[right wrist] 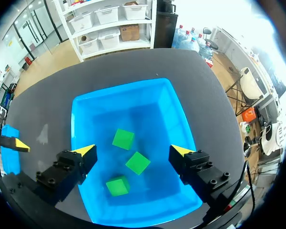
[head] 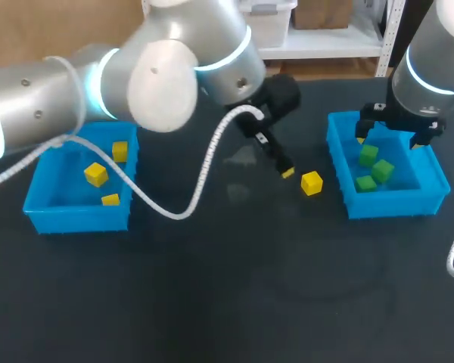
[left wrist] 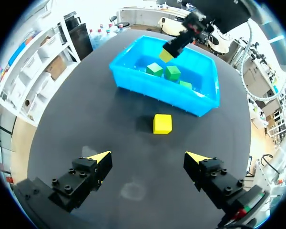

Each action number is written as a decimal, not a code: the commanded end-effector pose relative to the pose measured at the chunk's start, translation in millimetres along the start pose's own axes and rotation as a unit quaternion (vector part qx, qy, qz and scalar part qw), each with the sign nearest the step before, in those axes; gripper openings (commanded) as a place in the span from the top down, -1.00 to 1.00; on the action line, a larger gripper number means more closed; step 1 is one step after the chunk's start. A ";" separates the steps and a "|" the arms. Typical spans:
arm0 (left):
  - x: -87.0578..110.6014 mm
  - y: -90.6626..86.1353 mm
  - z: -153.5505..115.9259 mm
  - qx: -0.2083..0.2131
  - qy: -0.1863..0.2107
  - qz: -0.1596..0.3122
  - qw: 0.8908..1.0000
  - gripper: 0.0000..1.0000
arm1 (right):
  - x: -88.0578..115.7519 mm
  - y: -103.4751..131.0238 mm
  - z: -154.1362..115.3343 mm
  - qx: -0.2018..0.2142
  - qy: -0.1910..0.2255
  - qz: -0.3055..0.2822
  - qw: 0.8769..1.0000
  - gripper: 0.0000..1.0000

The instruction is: Put the green cubes in the right bin and the yellow cubes in the left bin.

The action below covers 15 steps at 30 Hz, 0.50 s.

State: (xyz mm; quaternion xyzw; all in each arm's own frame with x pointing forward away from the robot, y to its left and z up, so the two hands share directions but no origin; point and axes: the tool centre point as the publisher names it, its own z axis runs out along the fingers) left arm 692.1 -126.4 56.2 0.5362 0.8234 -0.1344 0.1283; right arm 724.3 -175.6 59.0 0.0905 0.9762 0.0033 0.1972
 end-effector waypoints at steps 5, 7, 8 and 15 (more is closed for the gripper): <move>-23.0 -6.0 31.2 0.013 0.029 0.008 0.999 -1.00 | 1.2 -0.5 -0.3 0.000 -0.002 0.000 1.000 -1.00; -25.5 -8.7 34.1 0.017 0.031 0.009 0.999 -1.00 | 1.2 -0.5 -0.3 0.000 -0.002 0.000 1.000 -1.00; -27.0 -10.4 37.2 0.018 0.032 0.010 0.999 -1.00 | 1.2 -0.5 -0.3 0.000 -0.002 0.000 1.000 -1.00; -30.2 -20.9 48.2 0.025 0.045 0.019 0.998 -1.00 | 1.2 -0.5 -0.3 0.000 -0.002 0.000 1.000 -1.00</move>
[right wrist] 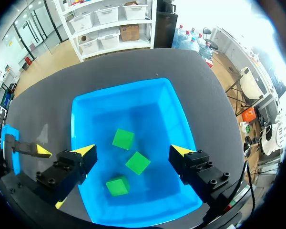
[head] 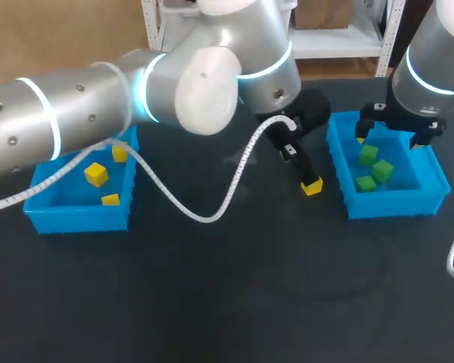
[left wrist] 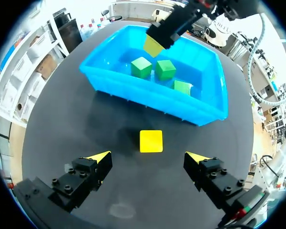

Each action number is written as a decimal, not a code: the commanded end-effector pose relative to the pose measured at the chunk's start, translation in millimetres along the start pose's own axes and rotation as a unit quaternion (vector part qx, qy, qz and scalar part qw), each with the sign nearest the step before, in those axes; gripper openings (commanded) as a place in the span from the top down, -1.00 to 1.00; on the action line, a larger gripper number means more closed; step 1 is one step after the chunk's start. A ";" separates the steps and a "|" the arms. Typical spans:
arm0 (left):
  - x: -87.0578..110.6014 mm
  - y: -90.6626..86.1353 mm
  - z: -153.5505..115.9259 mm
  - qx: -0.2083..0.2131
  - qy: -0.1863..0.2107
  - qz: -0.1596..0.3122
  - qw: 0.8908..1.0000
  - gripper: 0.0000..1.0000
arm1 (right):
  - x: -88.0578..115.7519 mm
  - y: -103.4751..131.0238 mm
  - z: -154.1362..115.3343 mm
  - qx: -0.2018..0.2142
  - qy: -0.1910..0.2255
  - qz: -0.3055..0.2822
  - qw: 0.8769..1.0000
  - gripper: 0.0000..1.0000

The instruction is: Put the green cubes in the right bin and the yellow cubes in the left bin.

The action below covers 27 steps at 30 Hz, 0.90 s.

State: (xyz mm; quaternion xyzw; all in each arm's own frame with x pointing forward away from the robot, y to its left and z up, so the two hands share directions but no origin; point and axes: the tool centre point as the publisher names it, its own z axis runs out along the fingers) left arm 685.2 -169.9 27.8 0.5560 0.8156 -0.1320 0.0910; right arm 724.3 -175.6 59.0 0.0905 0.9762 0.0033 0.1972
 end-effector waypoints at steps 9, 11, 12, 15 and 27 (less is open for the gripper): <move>-8.9 -5.0 26.1 0.005 0.032 0.005 0.999 -1.00 | 1.2 -0.5 -0.3 0.000 -0.002 0.000 1.000 -1.00; -10.2 -4.3 30.8 0.002 0.036 0.004 0.999 -1.00 | 1.2 -0.5 -0.3 0.000 -0.002 0.000 1.000 -1.00; -10.9 -4.2 32.6 0.002 0.039 0.003 0.999 -1.00 | 1.2 -0.5 -0.3 0.000 -0.002 0.000 1.000 -1.00; -13.9 -3.3 39.1 0.000 0.044 0.003 0.999 -1.00 | 1.2 -0.5 -0.3 0.000 -0.002 0.000 1.000 -1.00; -10.5 1.6 51.9 -0.021 0.067 0.011 0.997 1.00 | 1.2 -0.5 -0.3 0.000 -0.002 0.000 1.000 -1.00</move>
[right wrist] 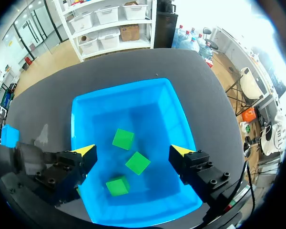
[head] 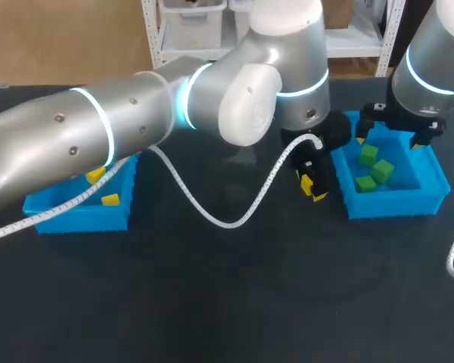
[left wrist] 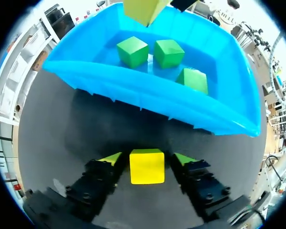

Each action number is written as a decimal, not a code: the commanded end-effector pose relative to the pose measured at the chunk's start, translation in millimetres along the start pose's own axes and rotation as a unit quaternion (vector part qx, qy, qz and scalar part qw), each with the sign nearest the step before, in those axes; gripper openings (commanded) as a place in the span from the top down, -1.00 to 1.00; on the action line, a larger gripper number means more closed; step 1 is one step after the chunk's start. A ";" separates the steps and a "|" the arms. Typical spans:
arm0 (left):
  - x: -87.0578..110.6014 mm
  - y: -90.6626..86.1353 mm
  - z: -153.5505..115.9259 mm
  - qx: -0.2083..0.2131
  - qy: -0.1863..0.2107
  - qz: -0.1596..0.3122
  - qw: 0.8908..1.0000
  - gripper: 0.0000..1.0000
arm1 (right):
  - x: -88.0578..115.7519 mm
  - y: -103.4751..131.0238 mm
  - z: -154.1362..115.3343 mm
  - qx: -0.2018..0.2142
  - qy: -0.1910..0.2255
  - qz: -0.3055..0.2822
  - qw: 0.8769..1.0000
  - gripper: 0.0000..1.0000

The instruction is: Put the green cubes in the right bin and the yellow cubes in the left bin.

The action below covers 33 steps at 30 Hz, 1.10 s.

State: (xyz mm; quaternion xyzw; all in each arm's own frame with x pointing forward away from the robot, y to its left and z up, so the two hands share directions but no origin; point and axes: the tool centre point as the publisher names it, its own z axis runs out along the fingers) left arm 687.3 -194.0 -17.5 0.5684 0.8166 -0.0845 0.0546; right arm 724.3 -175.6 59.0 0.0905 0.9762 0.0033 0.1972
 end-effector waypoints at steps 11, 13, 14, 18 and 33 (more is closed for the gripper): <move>11.9 27.5 -24.9 -0.019 -0.009 -0.022 1.000 1.00 | 1.2 -0.5 -0.3 0.000 -0.002 0.000 1.000 -1.00; 17.3 34.6 -36.8 -0.025 -0.016 -0.027 0.999 1.00 | 1.2 -0.5 -0.3 0.000 -0.002 0.000 1.000 -1.00; 21.0 38.7 -44.0 -0.028 -0.020 -0.032 0.999 1.00 | 1.2 -0.5 -0.3 0.000 -0.002 0.000 1.000 -1.00; 44.2 60.2 -72.4 -0.051 -0.039 -0.059 0.996 1.00 | 1.2 -0.5 -0.3 0.000 -0.002 0.000 1.000 -1.00; 195.1 132.6 -150.0 -0.120 -0.068 -0.245 0.960 1.00 | 1.2 -0.5 -0.3 0.000 -0.002 0.000 1.000 -1.00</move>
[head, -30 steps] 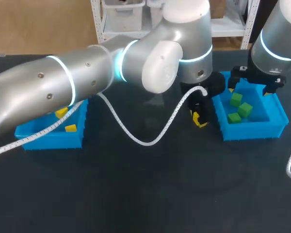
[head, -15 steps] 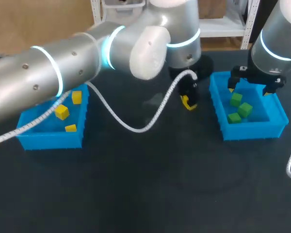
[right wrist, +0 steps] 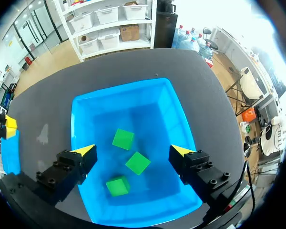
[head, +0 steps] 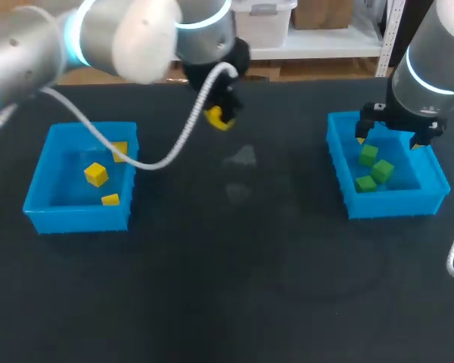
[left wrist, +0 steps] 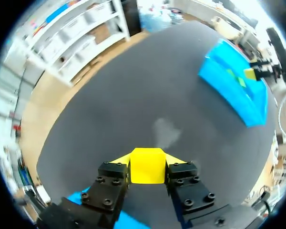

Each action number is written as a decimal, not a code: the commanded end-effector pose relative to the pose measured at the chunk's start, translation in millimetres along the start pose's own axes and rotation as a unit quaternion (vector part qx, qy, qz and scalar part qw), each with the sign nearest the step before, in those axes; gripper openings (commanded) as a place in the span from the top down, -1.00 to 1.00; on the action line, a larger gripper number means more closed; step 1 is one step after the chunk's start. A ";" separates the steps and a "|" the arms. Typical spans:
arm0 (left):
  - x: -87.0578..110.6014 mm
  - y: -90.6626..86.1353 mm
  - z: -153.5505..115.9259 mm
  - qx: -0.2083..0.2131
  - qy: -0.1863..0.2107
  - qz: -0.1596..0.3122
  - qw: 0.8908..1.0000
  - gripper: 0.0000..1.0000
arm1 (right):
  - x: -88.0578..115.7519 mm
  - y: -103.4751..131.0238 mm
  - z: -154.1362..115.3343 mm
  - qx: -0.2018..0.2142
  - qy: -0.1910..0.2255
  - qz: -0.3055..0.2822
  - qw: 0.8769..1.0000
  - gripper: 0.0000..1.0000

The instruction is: Put the green cubes in the right bin and the yellow cubes in the left bin.

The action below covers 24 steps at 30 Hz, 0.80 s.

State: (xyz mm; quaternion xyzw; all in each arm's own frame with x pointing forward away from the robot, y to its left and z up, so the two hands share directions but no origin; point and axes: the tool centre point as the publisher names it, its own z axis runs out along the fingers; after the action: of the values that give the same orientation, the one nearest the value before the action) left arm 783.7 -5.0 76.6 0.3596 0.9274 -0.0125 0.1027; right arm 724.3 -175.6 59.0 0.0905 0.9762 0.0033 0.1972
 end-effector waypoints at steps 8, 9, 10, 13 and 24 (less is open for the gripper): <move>132.4 74.0 -43.8 -0.032 -0.058 -0.120 0.991 1.00 | 1.2 -0.5 -0.3 0.000 -0.002 0.000 1.000 -1.00; 140.9 79.4 -45.8 -0.037 -0.056 -0.129 0.989 1.00 | 1.2 -0.5 -0.3 0.000 -0.002 0.000 1.000 -1.00; 148.9 83.8 -46.9 -0.041 -0.053 -0.138 0.988 1.00 | 1.2 -0.5 -0.3 0.000 -0.002 0.000 1.000 -1.00; 171.0 93.3 -49.7 -0.048 -0.047 -0.161 0.985 1.00 | 1.2 -0.5 -0.3 0.000 -0.002 0.000 1.000 -1.00; 213.1 99.0 -35.3 -0.047 -0.017 -0.206 0.977 1.00 | 1.2 -0.5 -0.3 0.000 -0.002 0.000 1.000 -1.00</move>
State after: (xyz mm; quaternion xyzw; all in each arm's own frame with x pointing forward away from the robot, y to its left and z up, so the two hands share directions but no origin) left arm 712.9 202.9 81.0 0.1560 0.9857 0.0178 0.0617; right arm 724.3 -175.6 59.0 0.0905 0.9762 0.0033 0.1972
